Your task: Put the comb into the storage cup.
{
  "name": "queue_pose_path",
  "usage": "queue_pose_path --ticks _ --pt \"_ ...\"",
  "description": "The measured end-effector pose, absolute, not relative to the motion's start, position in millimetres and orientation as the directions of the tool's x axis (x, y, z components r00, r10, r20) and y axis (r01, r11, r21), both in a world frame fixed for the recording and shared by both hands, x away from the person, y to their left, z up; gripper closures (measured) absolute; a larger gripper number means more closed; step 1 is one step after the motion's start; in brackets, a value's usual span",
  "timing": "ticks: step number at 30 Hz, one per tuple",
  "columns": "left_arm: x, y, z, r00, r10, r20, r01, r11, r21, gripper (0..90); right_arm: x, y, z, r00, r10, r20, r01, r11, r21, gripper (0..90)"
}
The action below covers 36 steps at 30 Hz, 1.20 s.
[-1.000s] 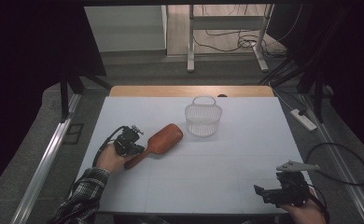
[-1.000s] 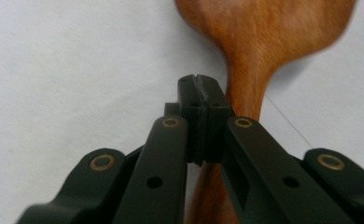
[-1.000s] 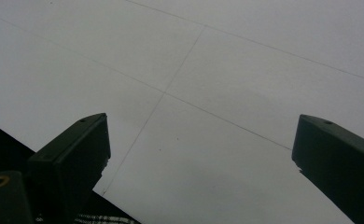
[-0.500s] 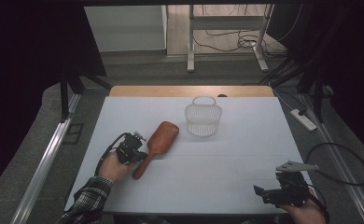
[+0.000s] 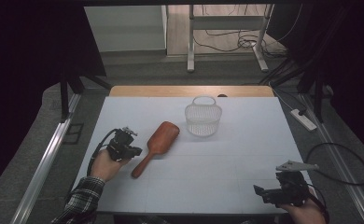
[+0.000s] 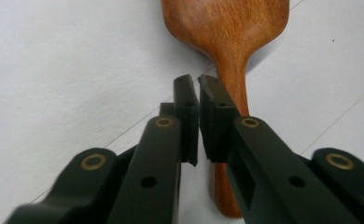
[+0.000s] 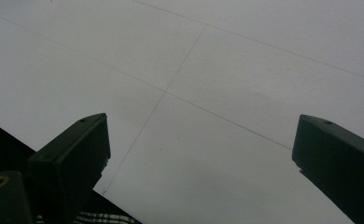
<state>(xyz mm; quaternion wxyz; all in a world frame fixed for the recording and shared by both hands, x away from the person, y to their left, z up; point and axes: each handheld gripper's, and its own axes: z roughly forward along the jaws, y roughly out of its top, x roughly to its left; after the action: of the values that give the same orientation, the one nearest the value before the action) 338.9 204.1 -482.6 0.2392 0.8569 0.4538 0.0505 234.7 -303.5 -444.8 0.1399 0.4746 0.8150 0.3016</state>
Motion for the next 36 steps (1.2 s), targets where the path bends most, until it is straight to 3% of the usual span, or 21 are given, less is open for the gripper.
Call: queue_pose_path --ticks 5,24,31,36 --pt "336 206 -478 0.574 0.81 -0.118 0.756 -0.47 0.456 77.9 235 -303 -445 -0.508 0.86 0.058 0.691 0.366 0.623 4.6" --pt "347 184 -463 0.566 0.816 -0.117 0.76 -0.462 0.458 19.4 235 -304 -445 -0.506 0.86 0.06 0.692 0.364 0.623 4.6" --pt "353 174 -468 0.581 0.805 -0.119 0.762 -0.487 0.428 4.9 235 -304 -445 -0.505 0.861 0.06 0.694 0.363 0.622 4.6" --pt "358 168 -472 0.588 0.801 -0.111 0.759 -0.499 0.419 0.2 235 -304 -445 -0.504 0.862 0.059 0.694 0.363 0.622 4.6"
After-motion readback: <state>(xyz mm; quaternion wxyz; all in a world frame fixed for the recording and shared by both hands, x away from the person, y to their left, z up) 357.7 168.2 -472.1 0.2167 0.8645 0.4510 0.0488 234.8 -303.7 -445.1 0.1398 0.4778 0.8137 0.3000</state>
